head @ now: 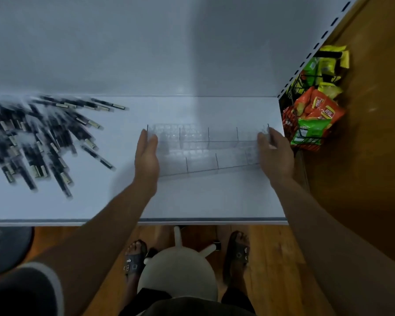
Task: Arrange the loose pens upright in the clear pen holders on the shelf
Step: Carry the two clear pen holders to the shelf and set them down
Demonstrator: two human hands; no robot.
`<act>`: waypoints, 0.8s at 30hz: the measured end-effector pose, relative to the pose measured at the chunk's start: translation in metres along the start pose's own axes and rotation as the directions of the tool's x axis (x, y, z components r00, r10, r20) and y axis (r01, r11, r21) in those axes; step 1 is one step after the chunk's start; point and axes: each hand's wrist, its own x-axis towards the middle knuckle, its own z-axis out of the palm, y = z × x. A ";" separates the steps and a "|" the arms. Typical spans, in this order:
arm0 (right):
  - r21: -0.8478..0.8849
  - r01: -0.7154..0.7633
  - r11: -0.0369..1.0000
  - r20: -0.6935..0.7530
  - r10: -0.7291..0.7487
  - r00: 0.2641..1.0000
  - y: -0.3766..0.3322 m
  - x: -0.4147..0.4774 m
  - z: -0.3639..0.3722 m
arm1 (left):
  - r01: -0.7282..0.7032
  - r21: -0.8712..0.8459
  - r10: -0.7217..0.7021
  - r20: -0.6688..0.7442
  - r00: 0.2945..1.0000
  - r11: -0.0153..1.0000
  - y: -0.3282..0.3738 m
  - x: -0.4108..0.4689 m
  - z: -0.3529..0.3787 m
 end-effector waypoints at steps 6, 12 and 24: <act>0.160 -0.072 0.984 0.001 0.073 0.997 -0.003 0.021 0.002 | -0.025 0.110 0.011 0.131 0.991 0.994 0.012 0.031 0.007; 0.080 -0.038 0.996 0.049 0.034 0.998 -0.015 0.045 0.003 | -0.008 0.119 -0.007 0.128 0.992 0.993 0.014 0.042 0.010; -0.102 -0.001 0.995 0.164 0.018 0.986 -0.019 0.049 0.001 | -0.039 0.198 0.002 0.183 0.983 0.979 0.021 0.055 0.014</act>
